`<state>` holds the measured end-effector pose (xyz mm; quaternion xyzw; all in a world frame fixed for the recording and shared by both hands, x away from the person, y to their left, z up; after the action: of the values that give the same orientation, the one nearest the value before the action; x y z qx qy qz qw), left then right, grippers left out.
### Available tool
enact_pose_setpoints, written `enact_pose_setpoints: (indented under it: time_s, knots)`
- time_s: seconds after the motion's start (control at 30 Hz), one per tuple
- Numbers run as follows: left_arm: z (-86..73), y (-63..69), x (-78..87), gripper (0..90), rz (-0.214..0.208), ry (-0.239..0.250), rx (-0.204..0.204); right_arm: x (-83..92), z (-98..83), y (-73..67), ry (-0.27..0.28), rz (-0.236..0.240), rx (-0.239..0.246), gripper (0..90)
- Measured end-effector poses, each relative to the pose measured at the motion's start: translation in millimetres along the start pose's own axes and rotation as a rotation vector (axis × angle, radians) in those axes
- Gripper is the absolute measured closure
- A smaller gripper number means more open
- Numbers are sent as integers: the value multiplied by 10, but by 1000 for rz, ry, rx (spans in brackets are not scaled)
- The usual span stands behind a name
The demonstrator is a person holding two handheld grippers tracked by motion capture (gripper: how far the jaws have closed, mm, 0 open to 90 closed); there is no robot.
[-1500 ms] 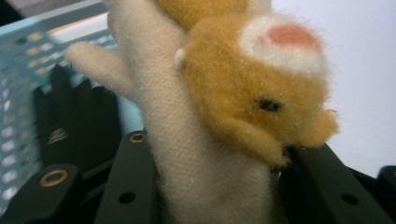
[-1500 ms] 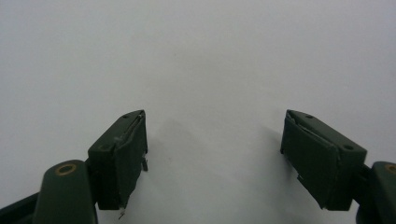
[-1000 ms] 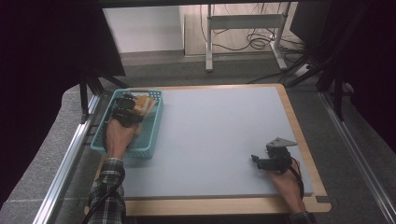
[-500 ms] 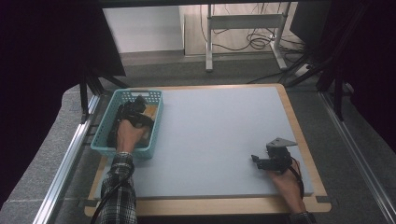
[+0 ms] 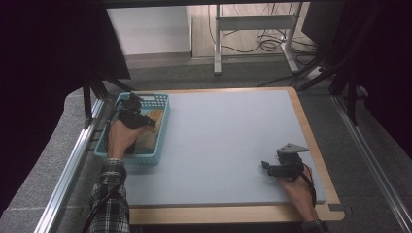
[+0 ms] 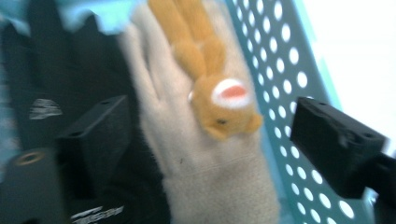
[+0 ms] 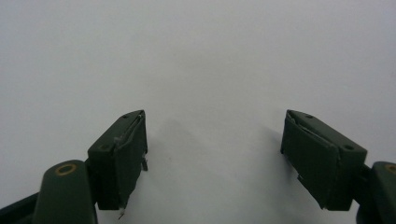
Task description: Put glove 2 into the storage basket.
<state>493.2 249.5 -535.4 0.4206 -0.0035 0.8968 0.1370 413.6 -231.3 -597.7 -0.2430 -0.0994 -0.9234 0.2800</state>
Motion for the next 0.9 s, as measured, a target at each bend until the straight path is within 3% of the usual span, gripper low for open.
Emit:
enact_pose_setpoints:
  time_s: [0.03, 0.07, 0.17, 0.2, 0.27, 0.33, 0.43, 0.57, 0.73, 0.9]
  knots:
    - [18, -48, 45, 189, 22, 21, 8, 0, 0, 0, 0, 0, 0, 222]
    - [21, -82, 68, 321, 33, 35, 11, 0, 0, 0, 0, 0, 0, 222]
    - [-22, -182, 62, 579, 82, 37, 10, 0, 0, 0, 0, 0, 0, 222]
    - [-46, -223, 43, 661, 110, 30, 3, 0, 0, 0, 0, 0, 0, 222]
    - [-102, -245, -30, 790, 117, 9, 4, 0, 0, 0, 0, 0, 0, 222]
    - [-167, -241, -138, 848, 132, -28, -8, 0, 0, 0, 0, 0, 0, 222]
    - [-215, -206, -272, 864, 139, -55, -20, 1, 0, 1, -1, 0, 0, 222]
    - [-204, -79, -387, 879, 110, -56, -32, 1, -1, 1, -1, 0, -1, 222]
    - [-73, 141, -387, 893, 66, -18, -53, 1, -1, 1, -1, 0, 0, 222]
    - [-83, 137, -394, 878, 77, -25, -57, 1, -1, 1, -1, 0, 0, 222]
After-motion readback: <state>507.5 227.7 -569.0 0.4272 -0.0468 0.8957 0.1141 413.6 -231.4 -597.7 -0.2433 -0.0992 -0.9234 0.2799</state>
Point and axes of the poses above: each handheld gripper's, and its own axes: x roughly backward along the jaws, z roughly out of its top, y roughly to its right, the point moved 10 cm from there along -x, roughly forward along the jaws, and after that the axes turned 12 degrees about y, right-handed, at the moved point
